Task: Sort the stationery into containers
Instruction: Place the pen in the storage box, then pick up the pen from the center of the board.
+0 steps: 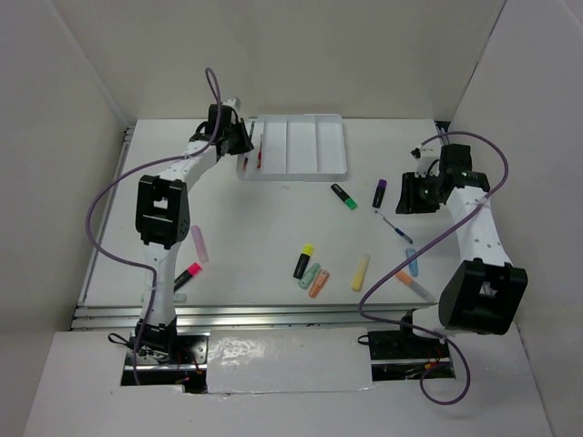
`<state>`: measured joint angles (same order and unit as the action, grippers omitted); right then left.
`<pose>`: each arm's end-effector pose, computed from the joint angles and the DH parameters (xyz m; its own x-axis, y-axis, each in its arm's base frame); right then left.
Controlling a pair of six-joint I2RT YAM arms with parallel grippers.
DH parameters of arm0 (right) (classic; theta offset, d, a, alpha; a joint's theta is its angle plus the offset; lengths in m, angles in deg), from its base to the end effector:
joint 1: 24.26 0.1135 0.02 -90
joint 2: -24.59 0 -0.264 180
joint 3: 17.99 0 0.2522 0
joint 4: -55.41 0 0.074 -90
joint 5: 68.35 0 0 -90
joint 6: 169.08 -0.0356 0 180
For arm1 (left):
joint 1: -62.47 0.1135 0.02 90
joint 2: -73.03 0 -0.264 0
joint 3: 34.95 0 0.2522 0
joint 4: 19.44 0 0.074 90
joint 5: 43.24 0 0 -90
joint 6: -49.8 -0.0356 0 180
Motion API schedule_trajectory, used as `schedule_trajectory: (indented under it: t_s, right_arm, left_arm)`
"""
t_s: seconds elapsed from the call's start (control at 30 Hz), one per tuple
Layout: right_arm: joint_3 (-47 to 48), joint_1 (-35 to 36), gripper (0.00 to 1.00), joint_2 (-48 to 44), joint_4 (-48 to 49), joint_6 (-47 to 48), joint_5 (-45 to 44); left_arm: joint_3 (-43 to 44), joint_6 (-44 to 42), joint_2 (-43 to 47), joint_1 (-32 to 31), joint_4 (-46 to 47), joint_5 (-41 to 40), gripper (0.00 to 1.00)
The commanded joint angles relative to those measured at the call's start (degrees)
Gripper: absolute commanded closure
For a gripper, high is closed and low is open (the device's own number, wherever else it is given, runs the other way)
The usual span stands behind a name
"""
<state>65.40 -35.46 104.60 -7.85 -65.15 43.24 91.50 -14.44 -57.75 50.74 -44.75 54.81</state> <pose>0.2769 -0.0415 0.2957 -0.8234 -0.0652 -0.5637 -0.2048 0.9606 0.1881 0.5266 -0.1144 0.2403 -0.5754 -0.3200 -0.7527 0.0782 0.8945 -0.4401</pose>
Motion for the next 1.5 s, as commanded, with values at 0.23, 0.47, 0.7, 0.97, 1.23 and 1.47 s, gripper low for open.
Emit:
schedule_trajectory:
  t_s: [0.23, 0.47, 0.7, 0.97, 1.23, 1.47]
  right_arm:
    - [-4.8, -0.4, 0.56, -0.3, 4.2, -0.5, -6.7]
    - [-6.0, 0.5, 0.57, 1.1, 4.9, -0.2, -13.8]
    - [-6.7, 2.4, 0.58, 2.4, 5.0, 1.4, -18.9]
    - [-3.2, 5.8, 0.58, 10.4, 3.8, 4.3, -20.2]
    - [3.2, 7.9, 0.58, 19.6, 3.8, 5.0, -20.7]
    - [4.7, 9.0, 0.59, 26.1, 3.9, 7.4, -23.6]
  left_arm:
    - [3.4, -1.0, -5.0, -1.4, 3.3, -6.7, 0.79]
    - [3.5, -1.0, -6.7, -1.5, 3.6, -7.8, 0.59]
    - [4.6, -1.9, -6.3, -0.9, 3.6, -7.8, 0.50]
    - [-0.5, -7.1, 5.1, -0.6, 6.5, 3.5, 0.31]
    - [-13.9, -9.1, 21.0, 0.0, 6.4, 13.7, 0.28]
    - [-23.8, -5.2, 31.7, 2.1, 7.1, 18.7, 0.28]
